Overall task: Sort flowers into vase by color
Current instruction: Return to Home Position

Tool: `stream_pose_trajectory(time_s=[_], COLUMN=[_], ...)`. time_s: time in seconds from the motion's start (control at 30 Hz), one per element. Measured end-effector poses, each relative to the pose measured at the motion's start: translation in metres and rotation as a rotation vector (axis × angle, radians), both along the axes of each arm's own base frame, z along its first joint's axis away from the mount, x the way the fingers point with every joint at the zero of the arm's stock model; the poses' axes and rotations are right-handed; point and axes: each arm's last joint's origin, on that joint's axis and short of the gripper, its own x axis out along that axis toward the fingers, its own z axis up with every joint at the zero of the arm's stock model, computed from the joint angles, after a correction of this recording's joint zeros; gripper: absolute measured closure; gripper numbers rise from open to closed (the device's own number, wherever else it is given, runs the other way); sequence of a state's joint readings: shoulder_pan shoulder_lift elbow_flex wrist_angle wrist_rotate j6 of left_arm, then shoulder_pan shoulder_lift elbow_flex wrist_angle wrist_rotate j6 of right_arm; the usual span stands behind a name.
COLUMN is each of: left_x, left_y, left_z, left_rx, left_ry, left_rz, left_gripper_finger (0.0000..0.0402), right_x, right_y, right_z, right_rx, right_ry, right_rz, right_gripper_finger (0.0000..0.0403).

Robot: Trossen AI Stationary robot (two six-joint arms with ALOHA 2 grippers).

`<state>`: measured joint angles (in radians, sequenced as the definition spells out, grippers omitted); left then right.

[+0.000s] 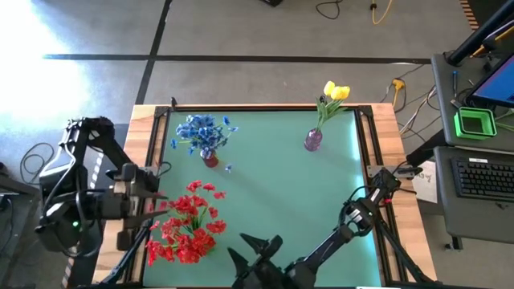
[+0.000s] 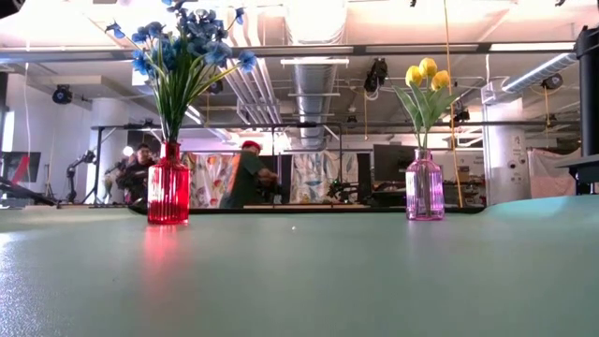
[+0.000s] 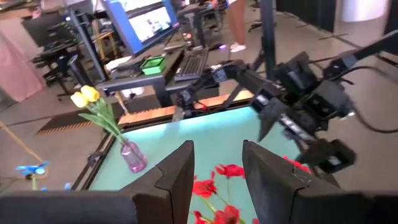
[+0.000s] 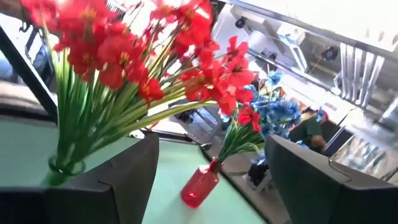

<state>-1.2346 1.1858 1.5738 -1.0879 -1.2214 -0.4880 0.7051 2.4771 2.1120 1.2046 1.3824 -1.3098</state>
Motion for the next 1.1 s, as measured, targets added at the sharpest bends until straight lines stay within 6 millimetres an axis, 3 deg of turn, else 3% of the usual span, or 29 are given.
stream_pose_trajectory(time_s=[0.3,0.43,0.6,0.87,1.1], left_x=[-0.005,-0.007,-0.007,-0.007,-0.007], left_y=[0.004,0.008,0.01,0.013,0.013], left_z=[0.002,0.004,0.005,0.004,0.004], left_rx=[-0.009,-0.011,-0.011,0.018,0.02], left_ry=[-0.01,-0.012,-0.013,-0.033,-0.037], left_rz=[-0.012,-0.012,-0.013,0.021,0.027], left_gripper_finger=[0.0279,0.0279,0.0279,0.0279,0.0279], right_x=[0.019,0.011,0.001,-0.026,-0.083], right_y=[-0.036,-0.055,-0.065,-0.099,-0.146], right_z=[0.011,0.027,0.054,0.087,0.105], right_rx=[-0.27,-0.368,-0.416,-0.433,-0.357], right_ry=[0.103,0.051,0.077,0.078,0.002], right_rz=[-0.046,-0.132,-0.165,-0.176,-0.131], right_gripper_finger=[0.0139,0.0149,0.0156,0.0156,0.0156])
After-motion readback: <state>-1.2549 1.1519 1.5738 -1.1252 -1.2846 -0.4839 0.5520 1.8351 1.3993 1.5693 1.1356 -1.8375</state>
